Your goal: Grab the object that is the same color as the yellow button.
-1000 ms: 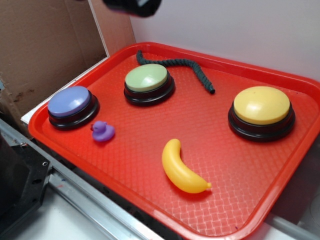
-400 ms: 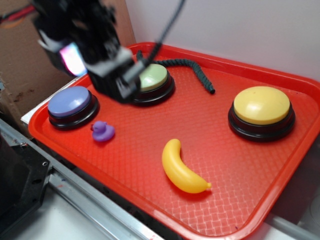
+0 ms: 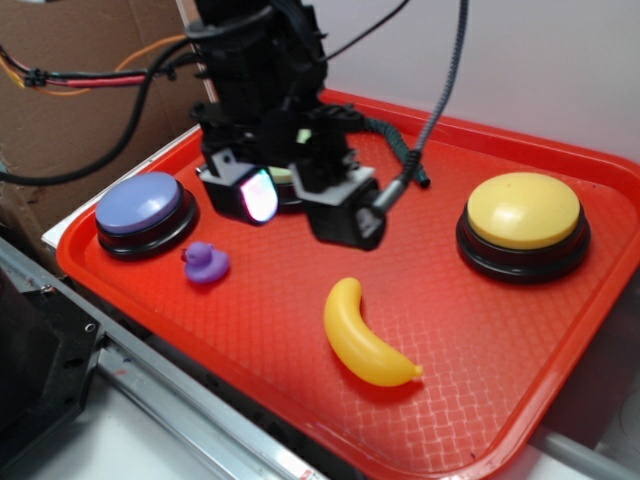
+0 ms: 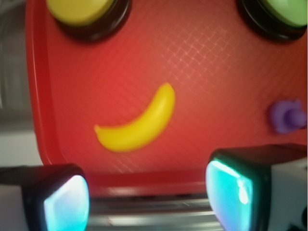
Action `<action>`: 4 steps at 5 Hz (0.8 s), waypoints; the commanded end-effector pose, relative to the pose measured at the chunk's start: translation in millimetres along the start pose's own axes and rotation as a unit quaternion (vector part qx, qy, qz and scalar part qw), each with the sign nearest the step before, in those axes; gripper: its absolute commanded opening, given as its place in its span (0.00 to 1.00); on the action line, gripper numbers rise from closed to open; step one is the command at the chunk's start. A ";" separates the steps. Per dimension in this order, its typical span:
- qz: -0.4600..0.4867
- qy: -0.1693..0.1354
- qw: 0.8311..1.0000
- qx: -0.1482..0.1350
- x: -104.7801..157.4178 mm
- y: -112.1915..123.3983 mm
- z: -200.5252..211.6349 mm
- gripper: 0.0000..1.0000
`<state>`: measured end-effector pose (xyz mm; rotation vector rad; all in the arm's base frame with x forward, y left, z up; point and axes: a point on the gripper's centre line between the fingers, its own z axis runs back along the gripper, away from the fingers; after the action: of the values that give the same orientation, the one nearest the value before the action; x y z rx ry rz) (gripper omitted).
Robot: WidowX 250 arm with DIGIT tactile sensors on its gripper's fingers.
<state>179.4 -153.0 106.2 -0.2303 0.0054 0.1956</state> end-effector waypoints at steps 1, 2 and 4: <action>0.051 -0.023 0.998 0.019 13.0 -10.9 18.6 1.00; 0.156 0.005 0.981 0.112 12.4 -12.5 31.9 1.00; 0.156 0.005 0.981 0.112 12.4 -12.5 31.9 1.00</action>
<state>189.9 -151.8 126.9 0.0277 0.1046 0.5007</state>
